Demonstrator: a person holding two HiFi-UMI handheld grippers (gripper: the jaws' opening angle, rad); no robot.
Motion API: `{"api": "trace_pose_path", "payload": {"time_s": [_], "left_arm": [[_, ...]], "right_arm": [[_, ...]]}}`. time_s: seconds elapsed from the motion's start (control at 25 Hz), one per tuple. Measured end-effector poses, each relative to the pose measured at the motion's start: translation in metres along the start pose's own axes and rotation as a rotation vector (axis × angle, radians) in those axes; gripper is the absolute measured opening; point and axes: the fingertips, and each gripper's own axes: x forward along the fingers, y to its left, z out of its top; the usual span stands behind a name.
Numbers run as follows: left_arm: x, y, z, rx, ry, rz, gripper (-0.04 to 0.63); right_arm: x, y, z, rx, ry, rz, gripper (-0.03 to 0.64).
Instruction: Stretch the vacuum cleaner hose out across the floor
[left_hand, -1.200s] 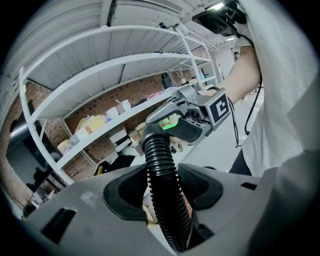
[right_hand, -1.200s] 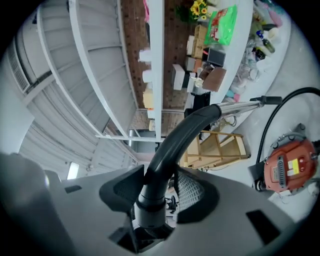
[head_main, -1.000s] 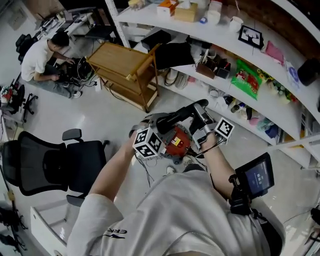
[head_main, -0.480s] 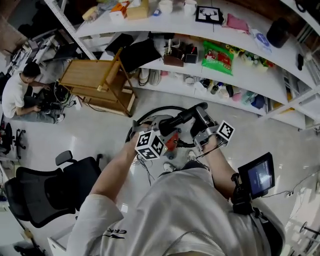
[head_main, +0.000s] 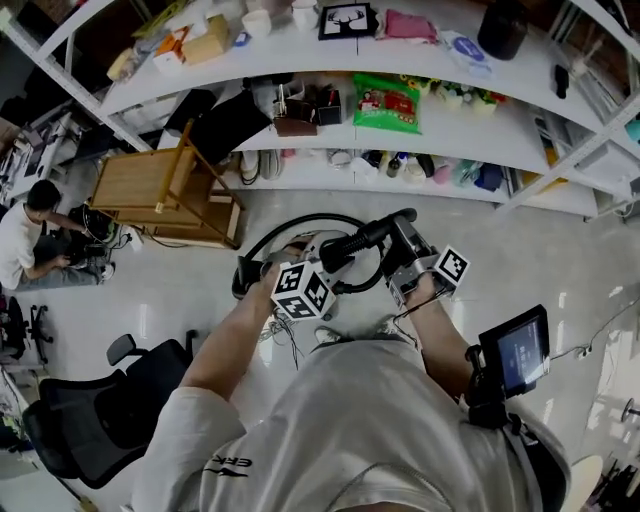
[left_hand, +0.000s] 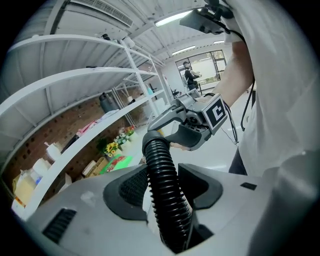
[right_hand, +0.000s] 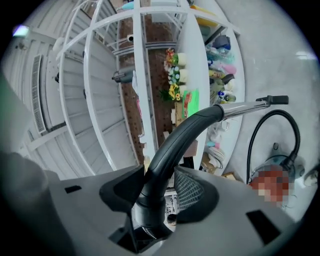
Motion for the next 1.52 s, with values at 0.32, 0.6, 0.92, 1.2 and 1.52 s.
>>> {"api": "trace_pose_path", "payload": {"time_s": [0.32, 0.6, 0.92, 1.2, 1.52], "left_arm": [[0.065, -0.012, 0.058, 0.062, -0.044, -0.088, 0.190], [0.118, -0.025, 0.106, 0.120, -0.084, -0.154, 0.190], [0.180, -0.047, 0.169, 0.189, -0.135, -0.238, 0.190], [0.222, -0.072, 0.216, 0.246, -0.178, -0.306, 0.190], [0.263, -0.076, 0.255, 0.293, -0.218, -0.383, 0.190]], "right_arm": [[-0.053, 0.001, 0.079, 0.004, -0.124, 0.006, 0.189], [-0.099, 0.000, 0.141, 0.004, -0.220, 0.012, 0.187], [-0.162, -0.001, 0.214, 0.004, -0.334, 0.013, 0.187], [-0.216, 0.003, 0.262, -0.019, -0.418, 0.015, 0.187], [-0.251, 0.007, 0.308, -0.006, -0.526, 0.027, 0.187]]}}
